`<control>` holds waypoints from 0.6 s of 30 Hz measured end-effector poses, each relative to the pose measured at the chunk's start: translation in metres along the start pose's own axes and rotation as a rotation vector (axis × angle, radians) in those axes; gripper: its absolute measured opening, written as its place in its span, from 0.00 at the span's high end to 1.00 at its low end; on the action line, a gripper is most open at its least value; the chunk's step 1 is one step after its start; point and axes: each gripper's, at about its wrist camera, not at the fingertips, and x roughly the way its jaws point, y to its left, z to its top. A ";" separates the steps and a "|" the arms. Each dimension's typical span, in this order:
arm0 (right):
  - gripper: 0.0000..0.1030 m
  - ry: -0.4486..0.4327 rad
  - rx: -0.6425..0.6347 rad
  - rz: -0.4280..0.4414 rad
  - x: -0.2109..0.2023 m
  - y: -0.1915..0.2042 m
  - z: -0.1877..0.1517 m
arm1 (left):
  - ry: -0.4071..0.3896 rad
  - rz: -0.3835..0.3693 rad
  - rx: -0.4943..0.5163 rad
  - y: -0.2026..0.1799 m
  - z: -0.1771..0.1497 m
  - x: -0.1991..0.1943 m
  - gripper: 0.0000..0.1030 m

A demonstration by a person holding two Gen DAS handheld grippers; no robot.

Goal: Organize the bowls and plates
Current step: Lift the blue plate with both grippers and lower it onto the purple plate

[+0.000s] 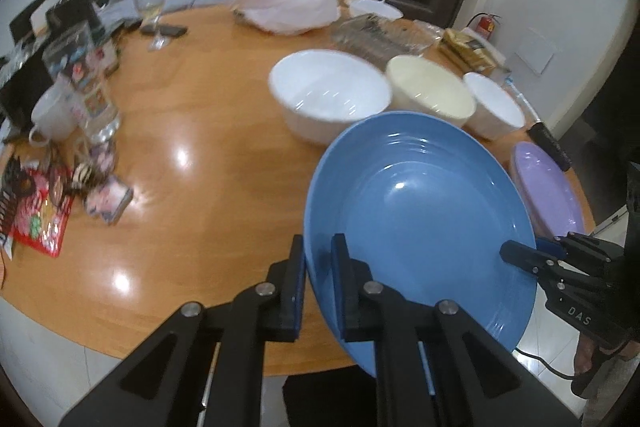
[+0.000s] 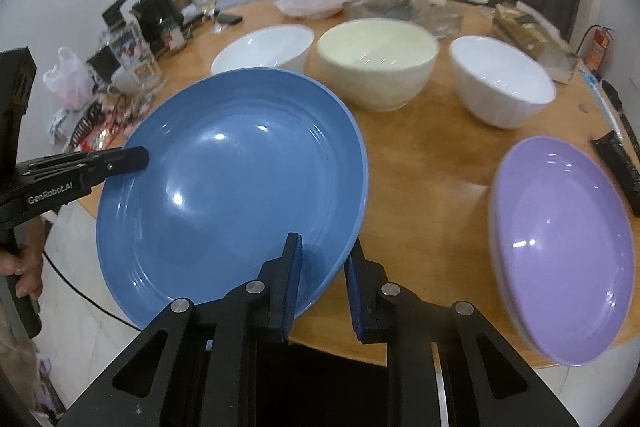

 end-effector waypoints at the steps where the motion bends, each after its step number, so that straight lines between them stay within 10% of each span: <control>1: 0.85 -0.011 0.006 -0.002 -0.004 -0.004 0.001 | -0.006 -0.002 0.009 -0.006 0.003 -0.002 0.91; 18: 0.85 -0.148 0.147 -0.098 -0.065 -0.110 -0.020 | 0.012 -0.059 0.175 -0.134 0.037 0.015 0.91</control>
